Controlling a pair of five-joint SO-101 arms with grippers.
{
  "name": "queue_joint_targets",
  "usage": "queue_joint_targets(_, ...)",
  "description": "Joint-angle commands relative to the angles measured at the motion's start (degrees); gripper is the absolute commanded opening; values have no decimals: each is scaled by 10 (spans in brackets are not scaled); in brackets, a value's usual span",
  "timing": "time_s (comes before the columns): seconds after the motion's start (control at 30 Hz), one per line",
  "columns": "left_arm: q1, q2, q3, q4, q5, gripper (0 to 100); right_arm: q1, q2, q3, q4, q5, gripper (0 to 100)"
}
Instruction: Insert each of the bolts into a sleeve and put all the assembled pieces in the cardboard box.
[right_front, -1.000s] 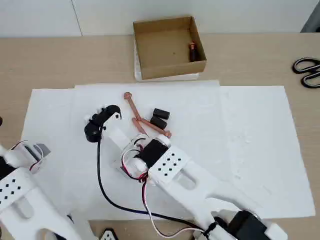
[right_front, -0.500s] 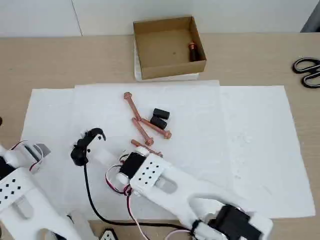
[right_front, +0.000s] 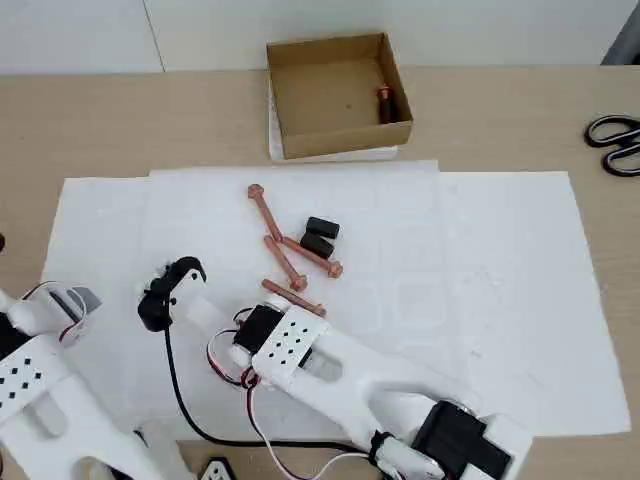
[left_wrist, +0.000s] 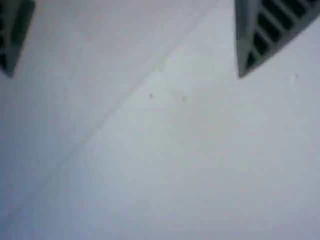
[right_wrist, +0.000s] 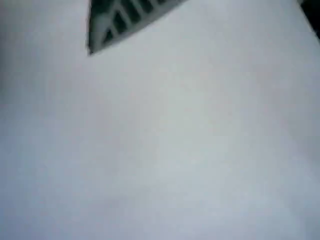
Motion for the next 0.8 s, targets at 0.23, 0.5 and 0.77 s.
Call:
queue_joint_targets(0.23, -2, -2, -23, 4, 4, 269, 14, -1, -25, -37, 17, 233)
queue_joint_targets(0.5, -2, -2, -23, 4, 4, 269, 48, -1, -24, -37, 18, 233)
queue_joint_targets(0.77, -3, -2, -23, 4, 4, 269, 47, 39, -26, -42, 18, 233)
